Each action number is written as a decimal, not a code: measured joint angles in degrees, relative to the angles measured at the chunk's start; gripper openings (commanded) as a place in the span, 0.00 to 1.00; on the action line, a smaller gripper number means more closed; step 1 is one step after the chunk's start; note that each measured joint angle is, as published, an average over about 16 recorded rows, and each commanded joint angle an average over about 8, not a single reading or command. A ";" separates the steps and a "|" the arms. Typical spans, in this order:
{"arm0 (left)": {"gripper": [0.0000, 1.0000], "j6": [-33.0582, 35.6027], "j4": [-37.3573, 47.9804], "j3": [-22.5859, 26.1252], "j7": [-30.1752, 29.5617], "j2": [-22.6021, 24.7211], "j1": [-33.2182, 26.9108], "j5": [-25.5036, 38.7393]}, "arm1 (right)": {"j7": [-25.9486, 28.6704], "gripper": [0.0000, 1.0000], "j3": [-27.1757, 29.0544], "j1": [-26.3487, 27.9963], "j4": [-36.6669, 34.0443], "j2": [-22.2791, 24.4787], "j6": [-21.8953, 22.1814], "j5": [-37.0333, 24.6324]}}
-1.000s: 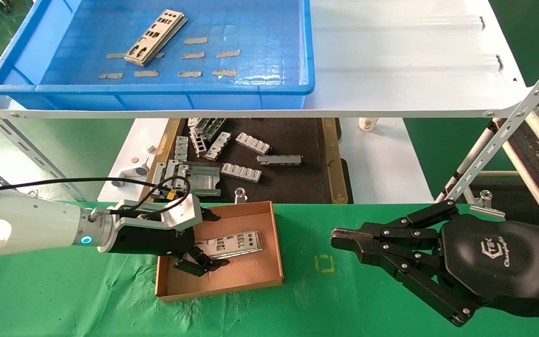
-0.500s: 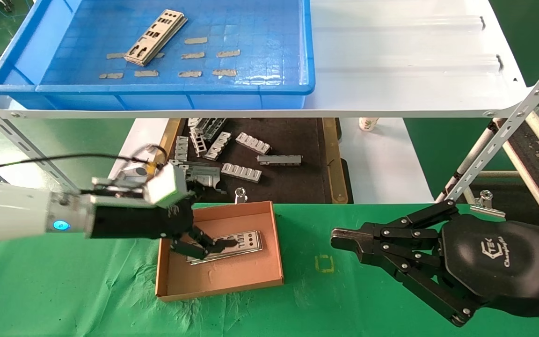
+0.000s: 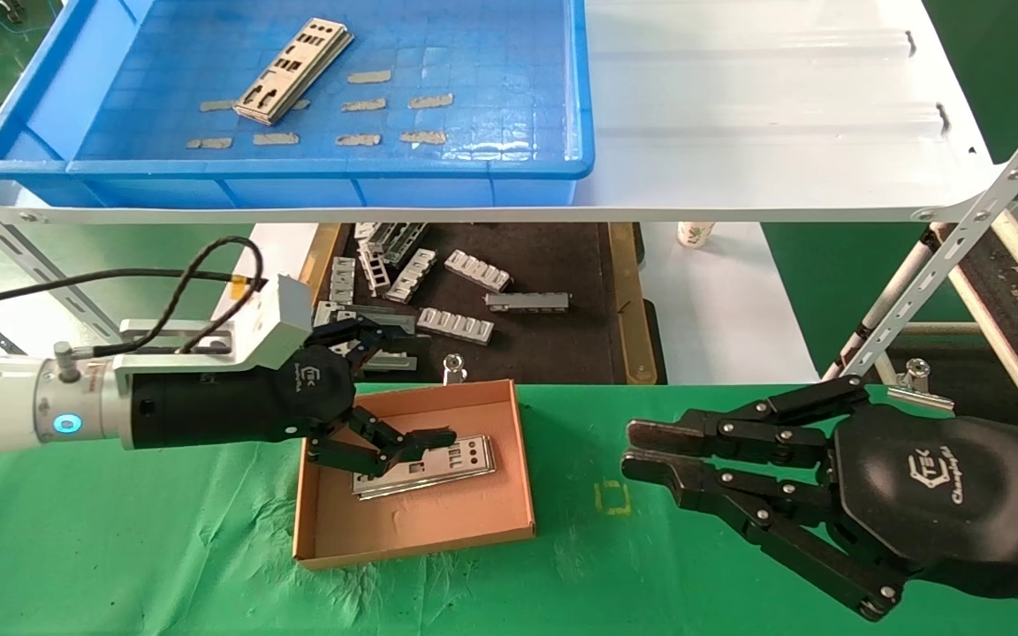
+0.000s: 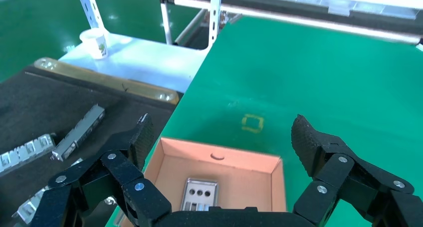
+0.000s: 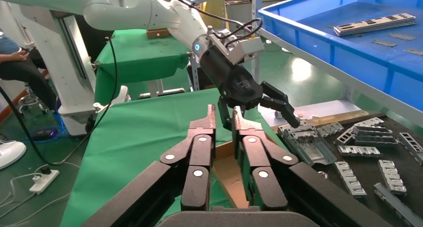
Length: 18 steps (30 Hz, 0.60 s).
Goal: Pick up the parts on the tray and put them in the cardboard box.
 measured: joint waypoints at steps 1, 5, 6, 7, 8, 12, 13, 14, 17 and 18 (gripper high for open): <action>1.00 0.00 -1.12 -0.48 -0.56 -0.43 0.53 -0.34 | 0.00 1.00 0.00 0.00 0.00 0.00 0.00 0.00; 1.00 -0.02 -5.65 -2.41 -2.83 -2.17 2.67 -1.73 | 0.00 1.00 0.00 0.00 0.00 0.00 0.00 0.00; 1.00 -0.02 -6.78 -2.89 -3.39 -2.61 3.20 -2.07 | 0.00 1.00 0.00 0.00 0.00 0.00 0.00 0.00; 1.00 -0.03 -7.92 -3.38 -3.96 -3.05 3.74 -2.42 | 0.00 1.00 0.00 0.00 0.00 0.00 0.00 0.00; 1.00 -0.03 -9.06 -3.87 -4.54 -3.49 4.28 -2.77 | 0.00 1.00 0.00 0.00 0.00 0.00 0.00 0.00; 1.00 -0.05 -13.60 -5.80 -6.80 -5.23 6.43 -4.15 | 0.00 1.00 0.00 0.00 0.00 0.00 0.00 0.00; 1.00 -0.05 -14.74 -6.29 -7.38 -5.67 6.97 -4.50 | 0.00 1.00 0.00 0.00 0.00 0.00 0.00 0.00; 1.00 -0.06 -15.88 -6.77 -7.95 -6.11 7.51 -4.85 | 0.00 1.00 0.00 0.00 0.00 0.00 0.00 0.00; 1.00 -0.07 -19.27 -8.22 -9.64 -7.41 9.11 -5.89 | 0.00 1.00 0.00 0.00 0.00 0.00 0.00 0.00; 1.00 -0.07 -20.39 -8.70 -10.21 -7.85 9.64 -6.23 | 0.00 1.00 0.00 0.00 0.00 0.00 0.00 0.00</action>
